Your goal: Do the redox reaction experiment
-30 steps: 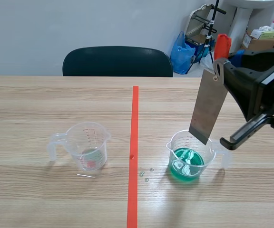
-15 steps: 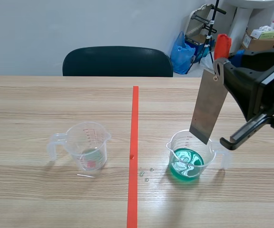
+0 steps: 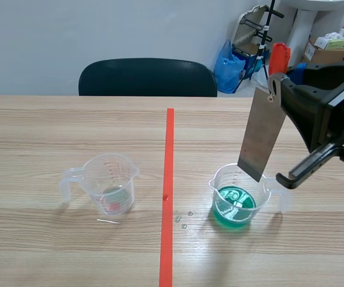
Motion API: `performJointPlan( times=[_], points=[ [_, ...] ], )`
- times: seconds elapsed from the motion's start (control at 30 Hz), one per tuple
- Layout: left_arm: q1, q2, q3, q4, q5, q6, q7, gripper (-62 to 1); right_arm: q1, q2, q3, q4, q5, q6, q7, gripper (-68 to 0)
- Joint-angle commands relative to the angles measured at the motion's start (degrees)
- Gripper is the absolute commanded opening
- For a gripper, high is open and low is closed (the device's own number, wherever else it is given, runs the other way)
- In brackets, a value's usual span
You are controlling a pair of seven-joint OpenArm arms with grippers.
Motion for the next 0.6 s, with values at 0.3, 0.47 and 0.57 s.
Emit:
performJointPlan(
  times=[0.3,0.47,0.57],
  points=[
    [0.07,0.31,-0.17,0.35,-0.39,-0.13,-1.22,1.4,0.52,0.74,0.59,1.27,0.63,-0.37,0.87,-66.2],
    [0.07,0.31,-0.17,0.35,-0.39,-0.13,-1.22,1.4,0.52,0.74,0.59,1.27,0.63,-0.37,0.87,-66.2],
    [0.07,0.31,-0.17,0.35,-0.39,-0.13,-1.20,1.4,0.52,0.74,0.59,1.27,0.63,-0.37,0.87,-66.2]
  ],
)
